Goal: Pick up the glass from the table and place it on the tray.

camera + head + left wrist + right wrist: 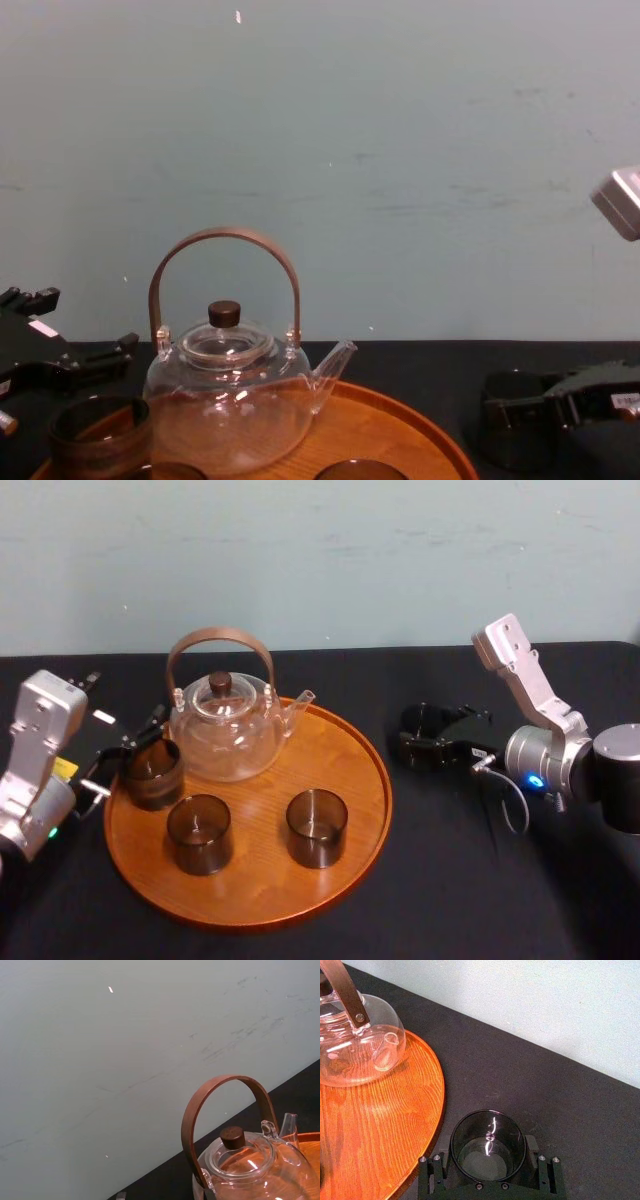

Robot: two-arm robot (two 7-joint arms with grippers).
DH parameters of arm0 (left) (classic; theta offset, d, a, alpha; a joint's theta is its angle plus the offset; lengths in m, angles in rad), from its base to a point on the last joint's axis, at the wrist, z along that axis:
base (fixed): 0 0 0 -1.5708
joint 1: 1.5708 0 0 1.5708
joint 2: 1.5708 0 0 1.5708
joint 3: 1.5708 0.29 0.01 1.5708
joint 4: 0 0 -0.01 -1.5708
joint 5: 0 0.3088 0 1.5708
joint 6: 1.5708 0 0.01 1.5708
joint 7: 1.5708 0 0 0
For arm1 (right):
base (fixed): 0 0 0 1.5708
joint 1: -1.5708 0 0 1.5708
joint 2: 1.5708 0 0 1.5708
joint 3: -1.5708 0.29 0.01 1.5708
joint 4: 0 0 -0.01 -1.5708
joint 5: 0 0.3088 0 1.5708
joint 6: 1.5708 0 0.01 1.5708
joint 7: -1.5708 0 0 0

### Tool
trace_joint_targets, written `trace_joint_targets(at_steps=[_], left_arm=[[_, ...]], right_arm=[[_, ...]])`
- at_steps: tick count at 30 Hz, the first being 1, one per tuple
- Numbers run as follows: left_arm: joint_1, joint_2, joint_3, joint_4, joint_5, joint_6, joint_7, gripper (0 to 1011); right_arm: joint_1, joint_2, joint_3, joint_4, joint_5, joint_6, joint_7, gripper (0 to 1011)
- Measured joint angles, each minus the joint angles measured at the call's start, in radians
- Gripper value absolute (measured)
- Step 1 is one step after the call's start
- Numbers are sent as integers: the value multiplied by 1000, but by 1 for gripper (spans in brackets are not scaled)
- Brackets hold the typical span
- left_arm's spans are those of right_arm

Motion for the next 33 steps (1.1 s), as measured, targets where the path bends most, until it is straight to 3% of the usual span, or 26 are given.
trace_joint_targets(at_steps=[19,33], left_arm=[[0,0,0,0,0,0,0,1001],[0,0,0,0,0,0,0,1001]], right_arm=[[-8,11,7,-20,8,4,19,899],[-15,77,37,-163,49,26,66,899]])
